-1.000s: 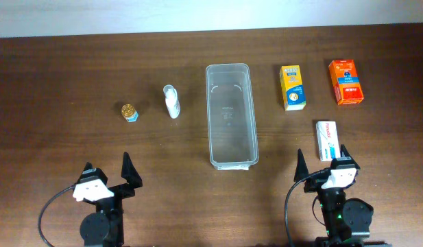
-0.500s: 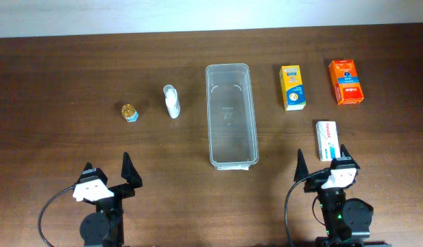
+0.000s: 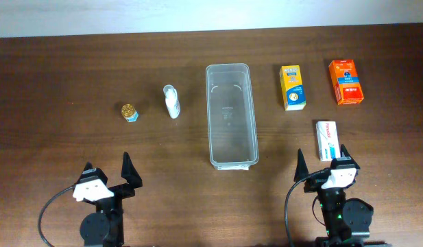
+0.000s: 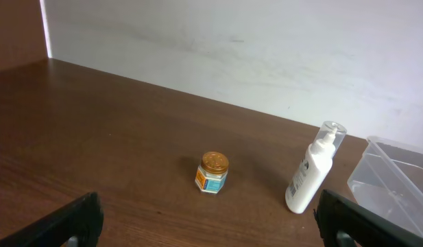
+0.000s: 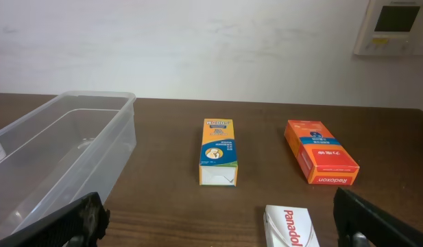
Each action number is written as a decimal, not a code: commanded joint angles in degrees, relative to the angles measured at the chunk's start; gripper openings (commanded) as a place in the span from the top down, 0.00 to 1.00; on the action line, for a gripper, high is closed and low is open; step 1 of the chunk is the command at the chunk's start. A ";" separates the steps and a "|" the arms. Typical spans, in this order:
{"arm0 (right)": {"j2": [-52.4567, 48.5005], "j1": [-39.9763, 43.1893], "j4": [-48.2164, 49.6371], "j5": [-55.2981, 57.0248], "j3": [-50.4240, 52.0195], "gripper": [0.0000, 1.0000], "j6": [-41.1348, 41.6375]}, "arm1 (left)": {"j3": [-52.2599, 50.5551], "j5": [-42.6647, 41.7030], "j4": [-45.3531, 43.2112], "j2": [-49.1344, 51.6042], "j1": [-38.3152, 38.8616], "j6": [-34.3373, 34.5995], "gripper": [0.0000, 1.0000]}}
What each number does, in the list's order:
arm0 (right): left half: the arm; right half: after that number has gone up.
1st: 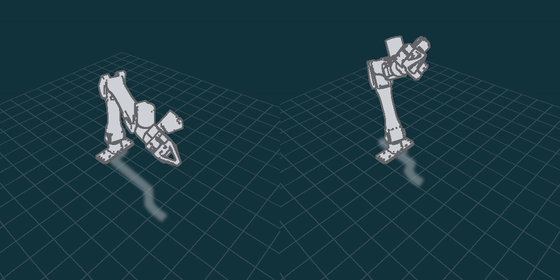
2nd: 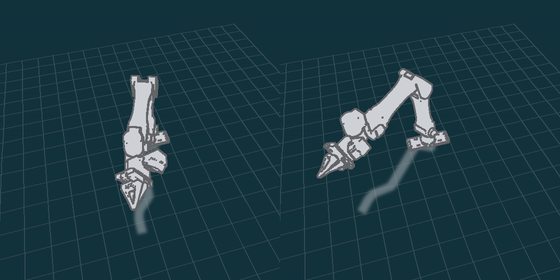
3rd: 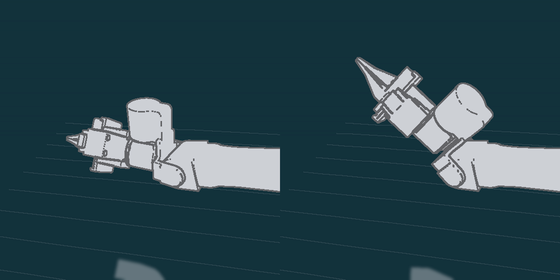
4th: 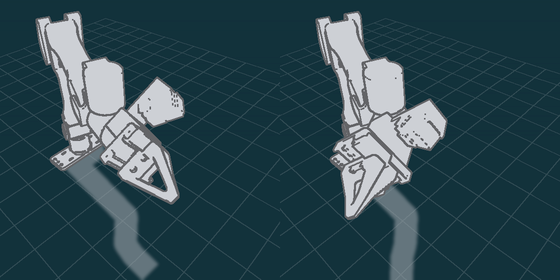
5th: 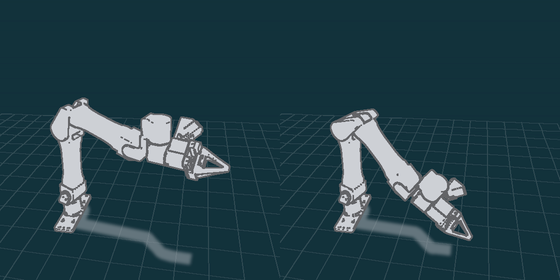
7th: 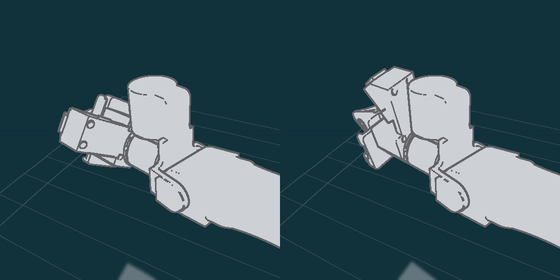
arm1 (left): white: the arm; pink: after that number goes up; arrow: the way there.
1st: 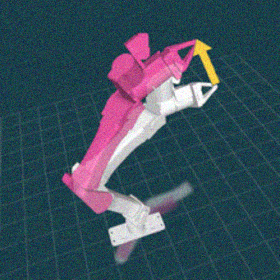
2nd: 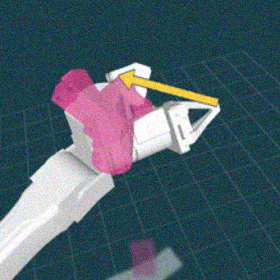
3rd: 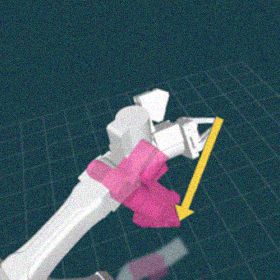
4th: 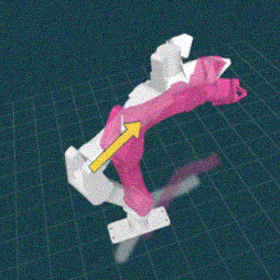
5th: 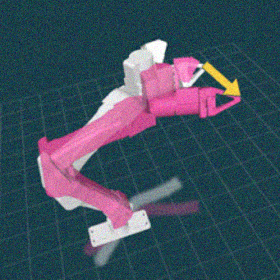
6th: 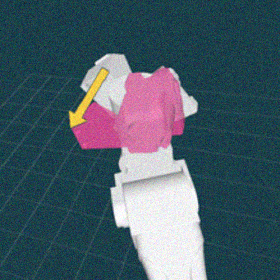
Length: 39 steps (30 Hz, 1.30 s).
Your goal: Pack container
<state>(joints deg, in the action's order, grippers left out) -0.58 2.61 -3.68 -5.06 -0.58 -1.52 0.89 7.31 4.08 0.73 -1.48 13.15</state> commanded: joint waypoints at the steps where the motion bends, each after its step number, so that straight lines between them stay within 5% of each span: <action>1: 0.37 -0.35 -0.42 0.11 0.26 0.02 0.02 | -0.37 -0.63 0.02 -0.37 -0.09 0.52 0.01; 18: 0.37 -0.35 0.28 0.55 0.26 0.02 -0.22 | -0.37 -0.63 0.02 -0.37 -0.09 0.50 0.00; 33: 0.37 -0.28 35.93 -0.31 -0.24 0.02 -4.26 | -0.37 -0.63 0.02 -0.37 -0.09 0.50 0.01; 39: -3.06 -0.28 37.18 0.11 -7.93 0.02 -4.26 | -0.37 -0.61 0.02 -0.37 -0.09 0.50 0.01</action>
<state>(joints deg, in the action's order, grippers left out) -1.61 2.61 33.34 -5.06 -3.20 -4.99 0.89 7.31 4.08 0.73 -1.48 13.15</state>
